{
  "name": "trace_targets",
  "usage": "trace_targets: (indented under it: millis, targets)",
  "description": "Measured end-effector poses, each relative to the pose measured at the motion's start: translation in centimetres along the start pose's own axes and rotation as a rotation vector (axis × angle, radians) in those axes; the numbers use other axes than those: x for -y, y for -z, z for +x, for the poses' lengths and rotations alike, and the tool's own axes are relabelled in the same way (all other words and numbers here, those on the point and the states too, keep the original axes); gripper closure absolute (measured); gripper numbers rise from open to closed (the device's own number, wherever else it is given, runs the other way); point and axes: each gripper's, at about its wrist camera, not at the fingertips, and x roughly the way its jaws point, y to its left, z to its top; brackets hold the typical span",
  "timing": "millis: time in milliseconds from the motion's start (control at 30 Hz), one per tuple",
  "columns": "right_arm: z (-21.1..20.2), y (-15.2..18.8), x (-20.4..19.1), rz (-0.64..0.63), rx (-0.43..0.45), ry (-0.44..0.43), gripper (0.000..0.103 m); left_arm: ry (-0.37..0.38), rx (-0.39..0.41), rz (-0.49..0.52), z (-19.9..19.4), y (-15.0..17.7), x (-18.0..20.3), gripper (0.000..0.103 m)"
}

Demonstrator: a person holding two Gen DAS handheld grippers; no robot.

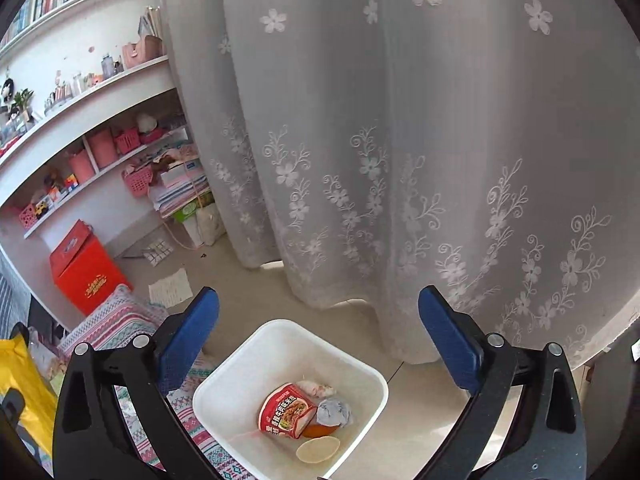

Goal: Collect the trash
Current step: 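Drop the orange peel into the bin with the right tool while the left tool carries the wrapper over it, then open the left tool over the white bin to drop the yellow wrapper, then grasp the orange peels on the tablecloth with the left tool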

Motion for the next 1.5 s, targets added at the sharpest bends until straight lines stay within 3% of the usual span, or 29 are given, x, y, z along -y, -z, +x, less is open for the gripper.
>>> trace_targets:
  millis: [167, 367, 400, 467, 500, 600, 700, 833, 1067, 1233, 1367, 1500]
  targets:
    - [0.5, -0.9, 1.9, -0.002, 0.004, 0.023, 0.007, 0.084, -0.042, 0.038, 4.9, -0.2, 5.9, 0.099]
    - [1.0, -1.7, 4.3, 0.024, 0.012, 0.072, 0.007, 0.174, -0.11, 0.01, 9.9, 0.7, 9.5, 0.098]
    - [1.1, -1.9, 4.6, 0.032, 0.011, 0.078, 0.007, 0.197, -0.124, -0.005, 10.7, 0.8, 9.8, 0.095]
    - [1.3, -2.1, 5.3, 0.048, 0.004, 0.083, 0.007, 0.229, -0.166, -0.024, 12.2, 1.2, 10.3, 0.067]
    - [1.5, -2.1, 5.5, 0.055, -0.003, 0.081, 0.007, 0.222, -0.174, -0.029, 12.5, 1.4, 10.3, 0.044]
    - [1.7, -2.3, 5.6, 0.055, -0.015, 0.073, 0.007, 0.208, -0.182, -0.031, 12.6, 1.6, 10.1, 0.039]
    - [1.9, -2.2, 4.9, 0.038, -0.037, 0.053, 0.007, 0.119, -0.181, -0.006, 12.0, 1.7, 9.2, 0.035]
    - [2.1, -1.6, 3.1, -0.007, -0.087, -0.013, 0.007, -0.085, -0.154, 0.055, 10.6, 1.8, 7.2, 0.019]
    - [1.9, 0.9, -2.4, -0.143, -0.166, -0.105, 0.007, -0.329, -0.184, 0.134, 8.1, 1.9, 0.4, 0.017]
    - [1.4, 3.0, -6.1, -0.209, -0.233, -0.202, 0.007, -0.504, -0.315, 0.212, 7.0, 2.3, -7.2, 0.017]
    - [0.9, 4.5, -8.8, -0.252, -0.259, -0.233, 0.007, -0.616, -0.386, 0.149, 4.8, 1.8, -15.7, 0.017]
    - [0.8, 5.8, -11.1, -0.276, -0.295, -0.266, 0.007, -0.676, -0.478, 0.116, 3.0, 1.5, -23.3, 0.017]
